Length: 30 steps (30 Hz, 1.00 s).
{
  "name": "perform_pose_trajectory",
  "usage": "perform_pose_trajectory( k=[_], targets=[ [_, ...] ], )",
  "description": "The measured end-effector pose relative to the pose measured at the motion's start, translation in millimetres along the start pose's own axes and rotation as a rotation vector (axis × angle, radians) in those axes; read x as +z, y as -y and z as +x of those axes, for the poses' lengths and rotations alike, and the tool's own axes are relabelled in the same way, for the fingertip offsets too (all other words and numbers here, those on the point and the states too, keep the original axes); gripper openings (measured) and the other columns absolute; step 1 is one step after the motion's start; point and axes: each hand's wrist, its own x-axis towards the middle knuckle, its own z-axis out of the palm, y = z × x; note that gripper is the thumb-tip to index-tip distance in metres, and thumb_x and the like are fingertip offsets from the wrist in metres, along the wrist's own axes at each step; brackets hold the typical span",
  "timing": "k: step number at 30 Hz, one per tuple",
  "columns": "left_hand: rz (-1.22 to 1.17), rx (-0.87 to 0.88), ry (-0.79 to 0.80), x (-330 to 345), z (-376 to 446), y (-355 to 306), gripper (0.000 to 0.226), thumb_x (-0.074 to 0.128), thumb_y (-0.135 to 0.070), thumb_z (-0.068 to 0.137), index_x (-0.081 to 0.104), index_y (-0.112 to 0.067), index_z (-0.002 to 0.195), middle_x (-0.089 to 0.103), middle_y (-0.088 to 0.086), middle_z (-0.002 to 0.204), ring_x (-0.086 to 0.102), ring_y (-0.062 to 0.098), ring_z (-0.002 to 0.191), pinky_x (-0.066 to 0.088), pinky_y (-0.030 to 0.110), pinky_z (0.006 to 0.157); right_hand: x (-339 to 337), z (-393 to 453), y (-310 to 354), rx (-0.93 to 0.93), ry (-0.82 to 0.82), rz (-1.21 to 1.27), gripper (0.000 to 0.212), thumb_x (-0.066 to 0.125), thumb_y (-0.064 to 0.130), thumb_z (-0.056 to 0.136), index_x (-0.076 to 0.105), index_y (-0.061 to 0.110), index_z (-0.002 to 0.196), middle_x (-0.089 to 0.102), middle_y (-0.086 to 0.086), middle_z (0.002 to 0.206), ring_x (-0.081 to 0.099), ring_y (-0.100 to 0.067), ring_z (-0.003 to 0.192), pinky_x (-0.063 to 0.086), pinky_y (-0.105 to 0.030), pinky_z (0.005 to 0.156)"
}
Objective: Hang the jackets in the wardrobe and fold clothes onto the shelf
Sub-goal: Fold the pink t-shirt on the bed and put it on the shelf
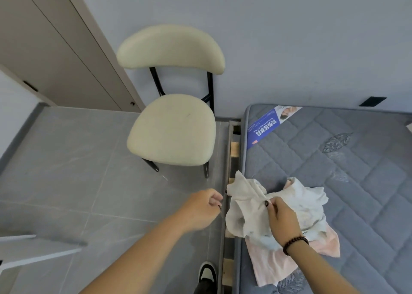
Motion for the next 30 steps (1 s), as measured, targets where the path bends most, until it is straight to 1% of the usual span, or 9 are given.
perform_pose_trajectory(
  k=[3,7,10,14,18,22,24,27,30],
  targets=[
    [0.011,0.033,-0.031,-13.0,-13.8,-19.0,0.025,0.051,-0.014,0.089,0.058,-0.031,0.105,0.065,-0.011,0.106,0.06,0.004,0.092,0.046,0.015,0.074,-20.6,-10.6,41.5,-0.141,-0.014,0.052,0.024,0.047,0.017,0.098,0.05,0.015,0.075,0.056,0.001,0.067,0.053,-0.012,0.063,0.04,-0.016,0.056],
    [0.025,0.101,-0.051,-26.9,-33.7,-39.7,0.028,0.054,-0.013,0.085,0.06,-0.026,0.11,0.066,-0.009,0.107,0.061,0.005,0.097,0.044,0.011,0.067,-56.2,-19.7,97.1,-0.248,-0.057,0.164,0.023,0.049,0.014,0.097,0.05,0.018,0.074,0.051,0.008,0.062,0.047,-0.001,0.057,0.039,-0.014,0.057],
    [-0.014,0.137,-0.067,-37.2,-52.8,-49.6,0.027,0.055,-0.014,0.084,0.055,-0.032,0.104,0.065,-0.013,0.104,0.061,0.004,0.097,0.049,0.017,0.076,-85.9,-29.8,136.6,-0.345,-0.067,0.196,0.022,0.051,0.015,0.097,0.052,0.016,0.075,0.051,0.006,0.062,0.046,0.001,0.057,0.039,-0.013,0.058],
    [-0.103,0.195,-0.092,-51.7,-78.9,-56.5,0.041,0.064,-0.018,0.081,0.052,-0.028,0.119,0.063,-0.019,0.102,0.061,-0.006,0.086,0.048,0.011,0.067,-118.0,-51.8,186.9,-0.505,-0.03,0.185,0.027,0.051,0.016,0.097,0.048,0.022,0.071,0.048,0.01,0.06,0.041,-0.001,0.054,0.037,-0.014,0.056],
    [-0.124,0.259,-0.111,-68.0,-103.9,-54.2,0.06,0.07,-0.027,0.075,0.044,-0.026,0.129,0.055,-0.013,0.12,0.06,0.008,0.107,0.052,0.03,0.091,-136.9,-75.4,235.9,-0.625,-0.067,0.161,0.028,0.053,0.016,0.096,0.048,0.023,0.07,0.045,0.014,0.056,0.04,-0.003,0.053,0.035,-0.013,0.055],
    [-0.092,0.325,-0.1,-86.8,-128.0,-42.1,0.075,0.073,-0.042,0.069,0.037,-0.028,0.134,0.046,-0.019,0.124,0.054,-0.001,0.109,0.048,0.019,0.088,-141.5,-102.0,287.2,-0.709,-0.116,0.206,0.024,0.052,0.015,0.096,0.052,0.018,0.072,0.048,0.01,0.062,0.04,-0.003,0.056,0.034,-0.014,0.055],
    [-0.094,0.349,-0.108,-94.0,-137.7,-34.2,0.072,0.075,-0.044,0.07,0.041,-0.026,0.13,0.051,-0.019,0.123,0.056,-0.004,0.105,0.05,0.021,0.091,-140.8,-115.4,313.0,-0.732,-0.136,0.267,0.023,0.052,0.015,0.096,0.052,0.013,0.073,0.049,0.003,0.066,0.039,-0.005,0.058,0.033,-0.015,0.056],
    [-0.151,0.411,-0.082,-99.6,-149.9,-23.3,0.072,0.08,-0.051,0.066,0.04,-0.038,0.123,0.053,-0.021,0.126,0.053,-0.005,0.114,0.047,0.026,0.1,-135.6,-131.9,346.4,-0.758,-0.153,0.345,0.023,0.051,0.015,0.097,0.052,0.005,0.076,0.049,-0.002,0.069,0.039,-0.009,0.061,0.033,-0.016,0.057],
    [-0.248,0.501,-0.055,-98.0,-155.7,-17.0,0.079,0.081,-0.049,0.067,0.038,-0.037,0.132,0.053,-0.023,0.13,0.049,-0.007,0.121,0.044,0.022,0.101,-119.7,-143.5,365.8,-0.765,-0.112,0.38,0.024,0.051,0.015,0.097,0.053,0.0,0.078,0.048,-0.005,0.07,0.039,-0.009,0.062,0.033,-0.018,0.057]
  ],
)
